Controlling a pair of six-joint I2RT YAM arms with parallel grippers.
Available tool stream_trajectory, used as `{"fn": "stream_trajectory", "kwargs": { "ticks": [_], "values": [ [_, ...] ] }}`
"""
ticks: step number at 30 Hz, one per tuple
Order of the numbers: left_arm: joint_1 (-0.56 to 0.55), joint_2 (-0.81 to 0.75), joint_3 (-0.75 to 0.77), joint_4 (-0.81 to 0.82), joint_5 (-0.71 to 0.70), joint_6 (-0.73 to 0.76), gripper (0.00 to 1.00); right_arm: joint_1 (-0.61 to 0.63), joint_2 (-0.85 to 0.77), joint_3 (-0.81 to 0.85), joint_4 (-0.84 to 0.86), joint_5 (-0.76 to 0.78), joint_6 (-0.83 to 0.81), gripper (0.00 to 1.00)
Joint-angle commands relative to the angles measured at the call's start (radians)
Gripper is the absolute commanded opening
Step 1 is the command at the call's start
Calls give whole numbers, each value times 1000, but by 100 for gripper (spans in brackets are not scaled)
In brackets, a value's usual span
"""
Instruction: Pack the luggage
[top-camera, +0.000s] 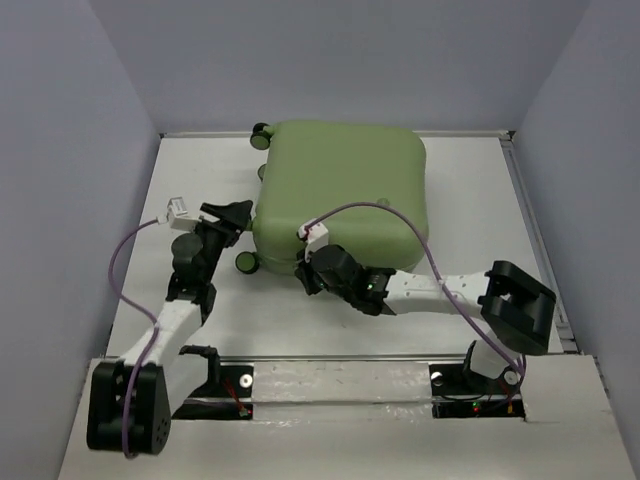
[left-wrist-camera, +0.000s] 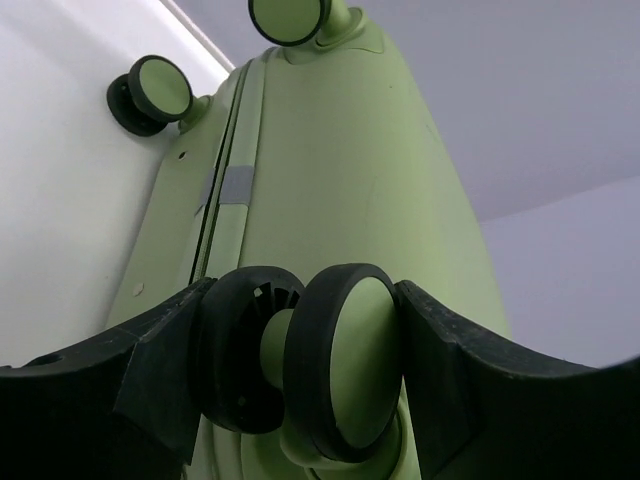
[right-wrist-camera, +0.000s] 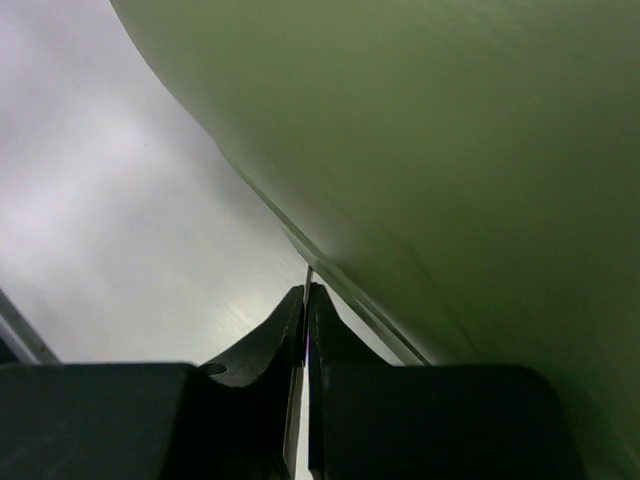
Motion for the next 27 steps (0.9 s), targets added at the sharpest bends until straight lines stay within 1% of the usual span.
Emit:
{"fn": "stream_trajectory", "kwargs": {
  "ticks": [1,2,4,5,6,7,8,9,10,11,12,13,14,15,16,17,18,19,21,23,24,27],
  "values": [
    [-46,-261,-96,-278,33,121,6,44,38,84,193,-167,-15,7],
    [-57,-368,-96,-330,25,152,6,44,29,40,196,-151,-10,7],
    [-122,-455,-98,-404,-19,172,6,31,-34,-15,195,-114,-7,7],
    [-156,-511,-98,-454,-35,176,6,19,-63,-69,196,-121,-10,7],
    [-240,-532,-104,-472,-90,176,6,-10,-130,-95,196,-132,-21,7],
    [-286,-547,-110,-484,-119,173,6,-30,-164,-121,195,-141,-27,7],
    [-335,-553,-116,-486,-142,169,6,-53,-198,-144,192,-182,-32,7],
    [-385,-547,-127,-484,-211,155,6,-84,-232,-190,193,-222,-39,7],
    [-484,-529,-132,-473,-246,143,6,-147,-297,-210,193,-311,-44,7],
    [-538,-514,-144,-452,-307,133,6,-178,-329,-245,183,-344,-62,7],
    [-645,-495,-144,-434,-338,114,6,-210,-359,-256,166,-373,-71,7],
    [-702,-469,-139,-397,-372,107,6,-238,-388,-264,146,-403,-84,7],
    [-754,-407,-130,-380,-403,106,6,-282,-439,-270,122,-407,-104,7],
    [-805,-373,-97,-363,-461,110,6,-299,-459,-275,74,-407,-117,7],
    [-849,-334,-77,-343,-481,115,6,-310,-477,-284,54,-407,-125,7],
    [-915,-260,-55,-300,-495,133,6,-310,-503,-293,42,-407,-131,7],
    [-932,-224,-6,-261,-494,146,6,-310,-511,-304,23,-408,-130,7],
    [-945,-154,18,-242,-483,171,6,-310,-517,-337,22,-430,-121,7],
    [-946,-96,92,-213,-440,193,6,-310,-536,-383,35,-442,-81,7],
    [-946,-37,138,-183,-417,237,6,-310,-551,-474,92,-465,-33,7],
    [-945,-15,194,-183,-390,256,6,-310,-559,-500,157,-477,15,7],
    [-945,65,273,-190,-340,282,6,-238,-553,-534,232,-442,74,7]
  ]
}}
